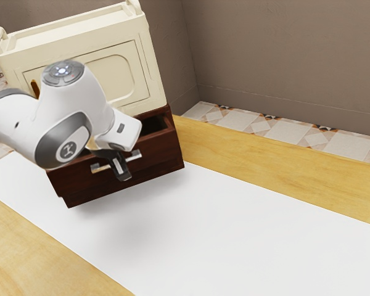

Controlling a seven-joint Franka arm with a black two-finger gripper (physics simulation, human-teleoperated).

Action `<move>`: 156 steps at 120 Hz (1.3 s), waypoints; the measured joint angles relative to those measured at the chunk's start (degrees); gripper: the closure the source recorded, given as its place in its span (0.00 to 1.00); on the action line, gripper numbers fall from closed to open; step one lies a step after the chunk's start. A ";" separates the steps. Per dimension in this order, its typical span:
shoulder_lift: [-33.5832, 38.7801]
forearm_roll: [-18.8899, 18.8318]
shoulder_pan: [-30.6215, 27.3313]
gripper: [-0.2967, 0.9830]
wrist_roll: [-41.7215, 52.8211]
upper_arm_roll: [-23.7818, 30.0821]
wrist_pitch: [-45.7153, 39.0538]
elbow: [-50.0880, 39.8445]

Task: Pull the drawer handle with one arm to open the drawer

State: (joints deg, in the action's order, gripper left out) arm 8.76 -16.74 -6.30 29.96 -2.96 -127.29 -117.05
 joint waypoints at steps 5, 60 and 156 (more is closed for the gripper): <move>0.40 0.13 0.04 0.59 -0.08 0.20 0.11 -0.47; 4.08 1.23 1.14 0.63 -1.57 1.59 1.08 -4.03; 7.77 4.17 1.16 0.57 -3.05 3.48 3.53 -6.35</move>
State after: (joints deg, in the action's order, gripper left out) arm 16.53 -12.57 -5.14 26.91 0.52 -123.76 -123.40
